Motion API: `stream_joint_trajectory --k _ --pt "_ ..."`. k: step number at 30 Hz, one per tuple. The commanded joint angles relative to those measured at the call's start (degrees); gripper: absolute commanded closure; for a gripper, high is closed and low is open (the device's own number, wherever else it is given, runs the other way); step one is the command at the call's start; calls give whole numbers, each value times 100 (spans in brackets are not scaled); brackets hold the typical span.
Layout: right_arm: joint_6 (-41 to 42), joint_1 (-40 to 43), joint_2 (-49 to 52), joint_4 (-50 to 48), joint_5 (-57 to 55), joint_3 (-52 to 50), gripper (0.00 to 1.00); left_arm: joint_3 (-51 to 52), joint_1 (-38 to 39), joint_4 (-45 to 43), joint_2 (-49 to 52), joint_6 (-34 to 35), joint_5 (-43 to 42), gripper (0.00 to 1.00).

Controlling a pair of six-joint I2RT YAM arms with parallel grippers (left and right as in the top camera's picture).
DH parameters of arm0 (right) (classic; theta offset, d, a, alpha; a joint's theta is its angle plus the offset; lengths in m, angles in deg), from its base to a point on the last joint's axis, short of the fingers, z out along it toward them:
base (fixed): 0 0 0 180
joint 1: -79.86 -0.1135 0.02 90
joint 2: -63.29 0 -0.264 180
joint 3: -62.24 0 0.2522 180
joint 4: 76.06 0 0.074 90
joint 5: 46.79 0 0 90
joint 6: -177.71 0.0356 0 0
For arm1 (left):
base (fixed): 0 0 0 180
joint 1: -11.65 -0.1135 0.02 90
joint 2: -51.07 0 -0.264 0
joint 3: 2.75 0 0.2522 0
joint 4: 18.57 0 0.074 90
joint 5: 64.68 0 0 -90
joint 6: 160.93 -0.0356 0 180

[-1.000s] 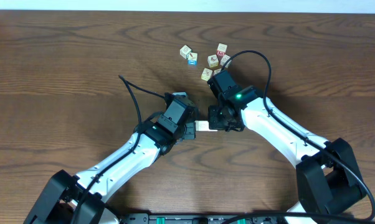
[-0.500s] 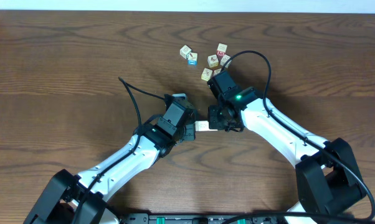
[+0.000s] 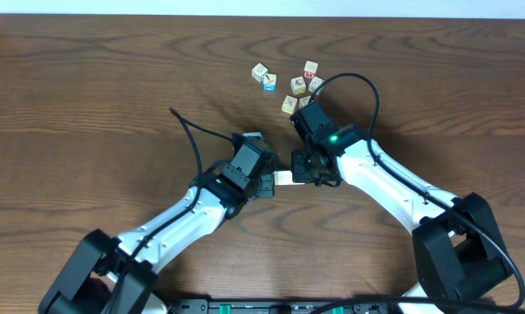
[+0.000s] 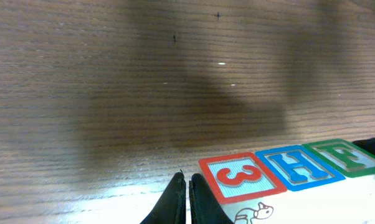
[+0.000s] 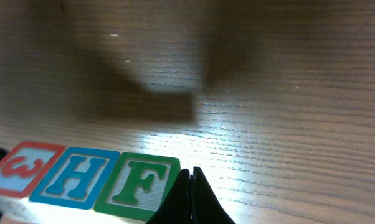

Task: Lift 3 blocks
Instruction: 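Open both grippers and release the block row on the table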

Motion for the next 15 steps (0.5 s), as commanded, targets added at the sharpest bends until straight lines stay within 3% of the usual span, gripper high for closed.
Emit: stream_joint_trajectory --k 1,15 --pt "129 -433 50 -282 1311 83 99 -232 393 -387 66 101 -1292 93" --pt "129 -433 767 -476 1421 28 99 -81 391 -442 131 90 -1231 93"
